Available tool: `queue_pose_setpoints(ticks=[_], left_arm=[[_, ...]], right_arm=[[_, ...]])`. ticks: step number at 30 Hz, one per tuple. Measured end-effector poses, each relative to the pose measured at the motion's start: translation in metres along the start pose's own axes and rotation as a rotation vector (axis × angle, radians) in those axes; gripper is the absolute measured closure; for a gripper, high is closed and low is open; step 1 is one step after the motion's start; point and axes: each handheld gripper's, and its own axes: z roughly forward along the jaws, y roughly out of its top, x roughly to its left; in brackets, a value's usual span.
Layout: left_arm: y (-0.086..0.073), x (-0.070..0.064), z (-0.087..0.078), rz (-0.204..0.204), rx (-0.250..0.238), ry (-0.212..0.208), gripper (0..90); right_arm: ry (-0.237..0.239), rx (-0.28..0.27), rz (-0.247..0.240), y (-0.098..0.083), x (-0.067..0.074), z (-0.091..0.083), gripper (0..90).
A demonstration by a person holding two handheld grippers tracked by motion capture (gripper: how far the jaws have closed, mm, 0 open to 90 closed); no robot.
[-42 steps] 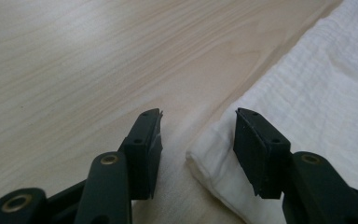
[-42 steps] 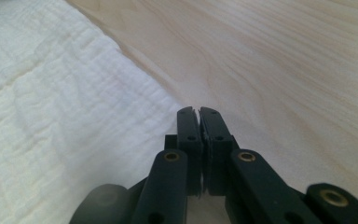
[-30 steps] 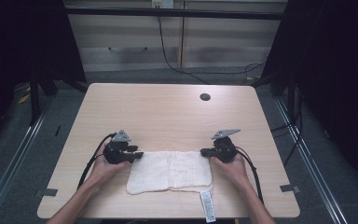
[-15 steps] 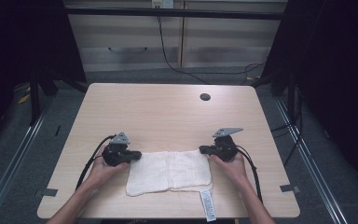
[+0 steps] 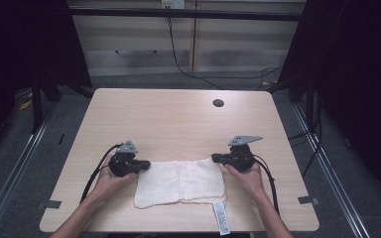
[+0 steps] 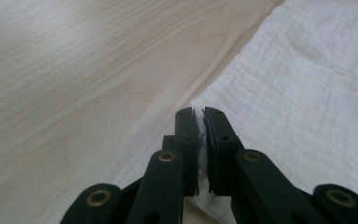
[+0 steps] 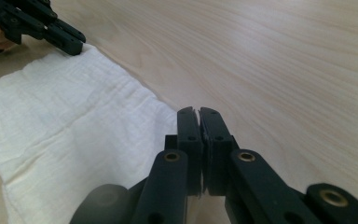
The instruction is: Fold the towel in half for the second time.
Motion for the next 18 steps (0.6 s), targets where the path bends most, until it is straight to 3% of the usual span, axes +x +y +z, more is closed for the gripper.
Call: queue_pose_setpoints(ticks=[12, 18], left_arm=[[0.000, -0.001, 0.000, 0.001, 0.004, 0.019, 84.6], [0.001, -0.003, 0.000, -0.001, 0.009, 0.054, 84.6]], right_arm=[[0.055, -0.054, -0.024, 0.006, 0.019, -0.010, 88.1], [0.094, -0.058, -0.042, 0.006, 0.033, -0.012, 88.1]])
